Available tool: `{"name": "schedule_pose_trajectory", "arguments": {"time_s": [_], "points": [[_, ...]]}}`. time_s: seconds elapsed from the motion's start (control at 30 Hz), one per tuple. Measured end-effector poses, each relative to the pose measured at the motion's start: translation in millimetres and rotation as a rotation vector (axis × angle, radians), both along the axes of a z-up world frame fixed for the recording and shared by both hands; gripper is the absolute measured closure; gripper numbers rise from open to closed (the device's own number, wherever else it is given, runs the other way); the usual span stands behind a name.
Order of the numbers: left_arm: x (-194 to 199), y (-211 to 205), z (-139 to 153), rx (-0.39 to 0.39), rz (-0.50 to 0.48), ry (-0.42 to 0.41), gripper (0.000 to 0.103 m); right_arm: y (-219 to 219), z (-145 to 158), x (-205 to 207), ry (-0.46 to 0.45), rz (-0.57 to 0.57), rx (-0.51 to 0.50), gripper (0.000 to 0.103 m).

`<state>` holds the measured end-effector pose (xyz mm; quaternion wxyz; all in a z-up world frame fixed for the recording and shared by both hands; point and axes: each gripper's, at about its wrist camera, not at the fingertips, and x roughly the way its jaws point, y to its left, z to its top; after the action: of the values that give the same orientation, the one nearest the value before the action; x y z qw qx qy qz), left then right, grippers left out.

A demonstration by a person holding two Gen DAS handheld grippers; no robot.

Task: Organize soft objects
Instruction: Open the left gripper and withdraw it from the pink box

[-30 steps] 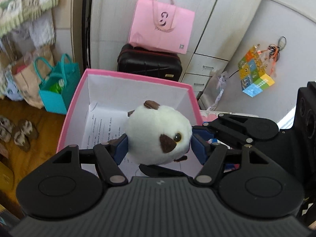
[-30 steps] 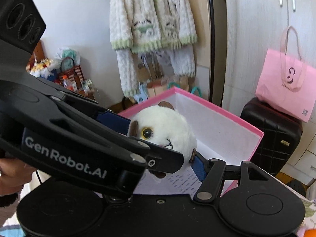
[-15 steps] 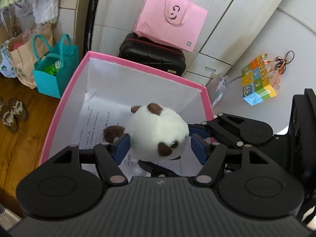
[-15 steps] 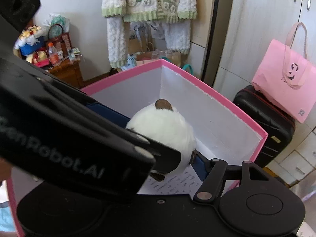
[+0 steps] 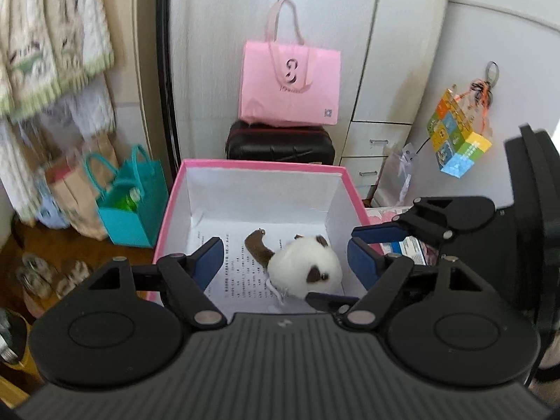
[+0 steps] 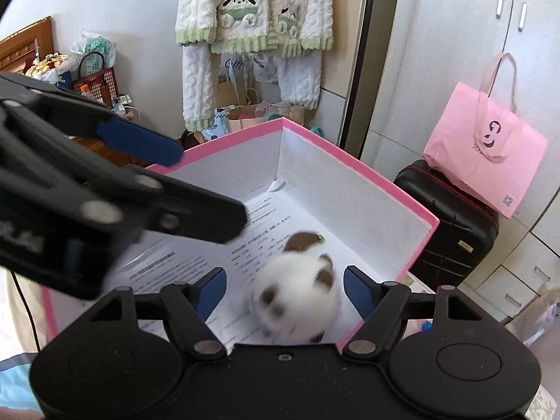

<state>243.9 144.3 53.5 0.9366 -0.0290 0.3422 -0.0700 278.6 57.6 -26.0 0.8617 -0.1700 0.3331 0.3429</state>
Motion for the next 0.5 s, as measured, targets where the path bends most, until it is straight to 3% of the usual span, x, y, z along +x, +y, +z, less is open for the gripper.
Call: {"name": "schedule_pose_trajectory", "arguments": {"time_s": [0.27, 0.5], "points": [[-50, -13, 23, 0.063, -0.046, -0.059, 0.022, -16, 16, -41, -0.028, -0.024, -0.012, 0.025], [-88, -21, 35, 0.082, -0.082, -0.056, 0.021, -31, 36, -82, -0.063, -0.019, -0.005, 0.025]]}}
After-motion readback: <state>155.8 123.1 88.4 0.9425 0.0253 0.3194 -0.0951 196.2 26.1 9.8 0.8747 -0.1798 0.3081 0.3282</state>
